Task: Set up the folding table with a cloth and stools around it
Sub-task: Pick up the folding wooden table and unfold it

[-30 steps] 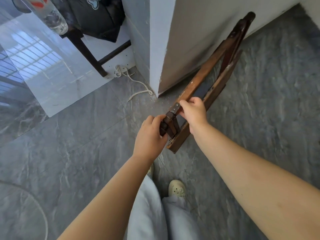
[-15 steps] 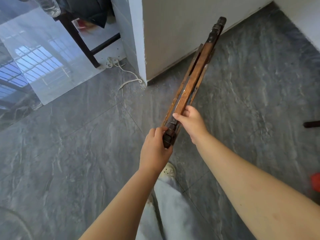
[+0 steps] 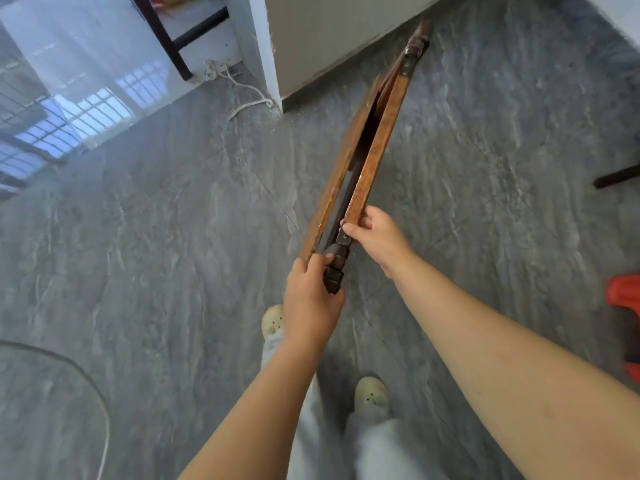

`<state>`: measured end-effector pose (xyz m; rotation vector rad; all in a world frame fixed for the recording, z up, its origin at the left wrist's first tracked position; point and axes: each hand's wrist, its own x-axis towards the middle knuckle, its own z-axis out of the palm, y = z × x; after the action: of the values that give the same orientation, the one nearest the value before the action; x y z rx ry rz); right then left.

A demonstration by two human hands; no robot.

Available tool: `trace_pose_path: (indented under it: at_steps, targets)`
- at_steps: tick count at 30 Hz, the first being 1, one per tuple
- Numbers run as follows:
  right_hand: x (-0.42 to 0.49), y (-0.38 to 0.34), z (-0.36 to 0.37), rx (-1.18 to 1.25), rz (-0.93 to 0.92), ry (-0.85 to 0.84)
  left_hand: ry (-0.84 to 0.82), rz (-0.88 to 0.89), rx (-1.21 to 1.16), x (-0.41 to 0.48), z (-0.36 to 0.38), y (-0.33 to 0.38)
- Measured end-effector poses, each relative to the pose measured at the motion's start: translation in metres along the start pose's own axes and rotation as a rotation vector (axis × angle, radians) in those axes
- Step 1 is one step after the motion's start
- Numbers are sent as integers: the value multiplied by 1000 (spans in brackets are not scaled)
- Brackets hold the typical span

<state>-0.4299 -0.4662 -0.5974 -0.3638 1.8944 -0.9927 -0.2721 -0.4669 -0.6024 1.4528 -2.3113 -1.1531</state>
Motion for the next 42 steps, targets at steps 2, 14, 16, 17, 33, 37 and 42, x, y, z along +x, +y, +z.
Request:
trace_pose_path:
  at_steps: [2, 14, 16, 17, 33, 37, 42]
  targets:
    - [-23, 22, -4, -27, -14, -31, 44, -23, -15, -36, 13, -1]
    - [-180, 156, 15, -224, -28, -217, 183, -163, -48, -262, 62, -41]
    - [-207, 177, 22, -255, -40, -246, 185, -174, -81, -301, 65, -46]
    - [-221, 186, 26, -274, -41, -262, 186, -193, -84, -318, 66, -48]
    - [-417, 298, 21, -585, -145, -586, 360, -558, -261, -564, 147, -36]
    - [-439, 314, 2, -628, -157, -649, 393, -616, -311, -591, 172, -13]
    - [-452, 330, -18, -655, -144, -723, 406, -645, -336, -614, 199, 0]
